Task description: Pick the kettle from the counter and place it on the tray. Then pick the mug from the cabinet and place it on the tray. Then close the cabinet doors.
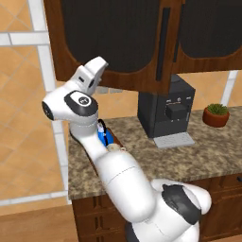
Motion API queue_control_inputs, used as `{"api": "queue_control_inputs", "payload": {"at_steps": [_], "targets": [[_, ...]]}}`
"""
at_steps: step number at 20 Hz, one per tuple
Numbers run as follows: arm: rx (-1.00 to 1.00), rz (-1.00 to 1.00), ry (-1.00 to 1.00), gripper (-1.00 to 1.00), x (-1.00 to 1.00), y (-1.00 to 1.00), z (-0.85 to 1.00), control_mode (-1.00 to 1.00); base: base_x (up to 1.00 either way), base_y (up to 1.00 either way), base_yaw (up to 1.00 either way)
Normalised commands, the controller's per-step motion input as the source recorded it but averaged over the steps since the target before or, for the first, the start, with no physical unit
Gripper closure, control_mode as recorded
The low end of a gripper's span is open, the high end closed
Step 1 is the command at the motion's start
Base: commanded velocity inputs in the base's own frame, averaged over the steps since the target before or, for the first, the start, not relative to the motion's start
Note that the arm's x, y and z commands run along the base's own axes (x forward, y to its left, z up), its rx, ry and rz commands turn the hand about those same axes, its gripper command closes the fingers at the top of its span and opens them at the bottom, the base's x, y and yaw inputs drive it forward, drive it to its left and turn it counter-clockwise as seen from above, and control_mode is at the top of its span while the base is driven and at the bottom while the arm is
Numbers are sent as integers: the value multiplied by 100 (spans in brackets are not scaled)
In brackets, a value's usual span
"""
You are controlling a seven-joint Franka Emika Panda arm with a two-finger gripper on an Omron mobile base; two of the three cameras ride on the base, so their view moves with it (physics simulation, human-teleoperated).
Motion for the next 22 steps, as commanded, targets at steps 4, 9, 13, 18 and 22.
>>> {"api": "queue_control_inputs", "payload": {"at_steps": [4, 9, 13, 18, 22], "targets": [[2, 13, -17, -100, 61, -78, 46, -100, 0, 0, 0], [9, 19, -12, -100, 33, -74, 59, -100, 0, 0, 0], [17, 16, -1, -100, 36, -60, 68, -100, 0, 0, 0], [14, 16, -1, -100, 57, -51, 25, -100, 0, 0, 0], [10, 12, -4, -100, 71, -44, 0, -100, 0, 0, 0]]}}
